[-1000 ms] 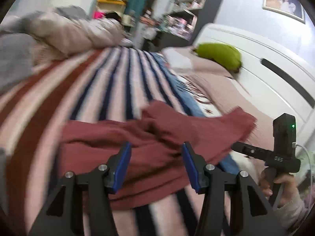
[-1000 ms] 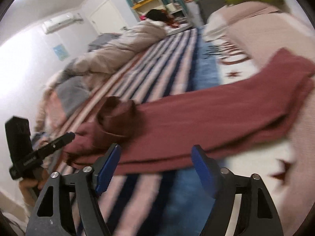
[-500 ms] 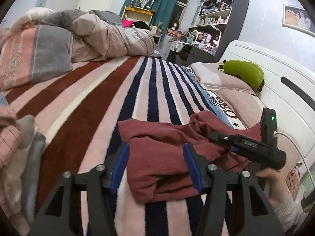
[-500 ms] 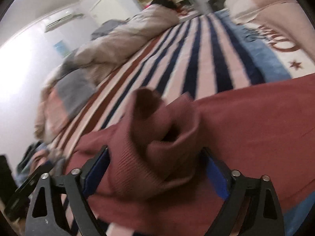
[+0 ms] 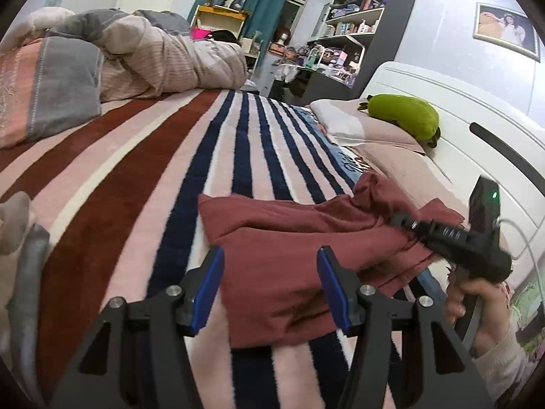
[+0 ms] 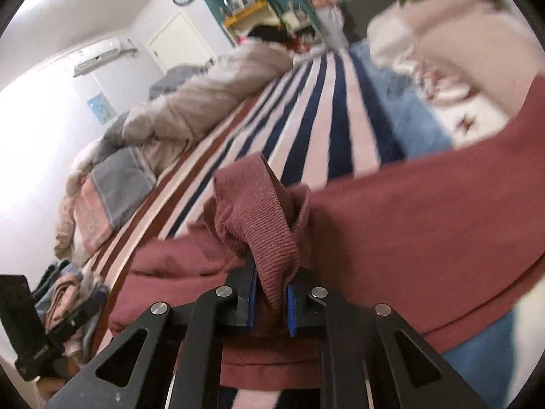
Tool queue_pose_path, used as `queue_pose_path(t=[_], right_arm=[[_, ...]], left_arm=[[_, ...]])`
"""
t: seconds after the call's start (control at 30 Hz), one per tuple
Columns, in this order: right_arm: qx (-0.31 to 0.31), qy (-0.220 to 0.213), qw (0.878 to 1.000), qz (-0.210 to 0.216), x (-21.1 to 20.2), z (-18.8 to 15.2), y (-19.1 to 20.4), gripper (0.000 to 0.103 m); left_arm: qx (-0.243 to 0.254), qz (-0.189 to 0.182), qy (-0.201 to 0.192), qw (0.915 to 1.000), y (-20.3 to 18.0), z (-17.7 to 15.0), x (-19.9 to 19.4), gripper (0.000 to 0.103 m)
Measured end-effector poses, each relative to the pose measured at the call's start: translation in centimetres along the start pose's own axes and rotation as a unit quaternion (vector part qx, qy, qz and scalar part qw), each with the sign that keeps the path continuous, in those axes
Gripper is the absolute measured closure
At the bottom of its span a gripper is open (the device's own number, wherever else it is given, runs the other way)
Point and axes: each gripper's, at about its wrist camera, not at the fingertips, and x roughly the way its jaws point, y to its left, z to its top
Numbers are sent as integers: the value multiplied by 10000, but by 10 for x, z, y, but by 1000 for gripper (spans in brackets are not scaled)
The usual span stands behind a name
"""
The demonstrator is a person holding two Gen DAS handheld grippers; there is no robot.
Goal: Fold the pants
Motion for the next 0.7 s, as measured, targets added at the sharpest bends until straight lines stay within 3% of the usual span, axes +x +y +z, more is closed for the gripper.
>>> queue_pose_path(t=[0.1,0.17,0.23,0.3,0.4,0.47,0.57,0.67,0.7], right_arm=[[-195,-135,9991,-340,-10,11,-6,95],[-199,156,9981,-553,-3,10,-14,94],[105,557,9962,-664,11,1,-28,84],[244,669,9947,-737,13,-6,-38,65],[-80,241,9950,-970,-7,4,-33,53],[-319,-95,9944,-1005,-23,18,-25,51],[-872,-234,9932,-731,-29,38,-6,54],[-1214,215,9924,5,-10,49,8,83],[-1342,579,9888,308,5,50,14,88]], left_arm=[[-1,-43,17,10000,-1,0,3,51],[-18,-72,73,9999,-2,-2,6,51],[11,-55,109,9999,-3,-1,8,51],[31,-31,119,9999,-4,-1,8,51],[80,0,103,9999,-5,2,10,49],[146,-11,49,9999,-6,9,12,49],[309,-121,-60,9994,-14,24,20,49],[429,-317,17,9986,-21,33,35,49],[454,-342,96,9983,-24,34,43,49]])
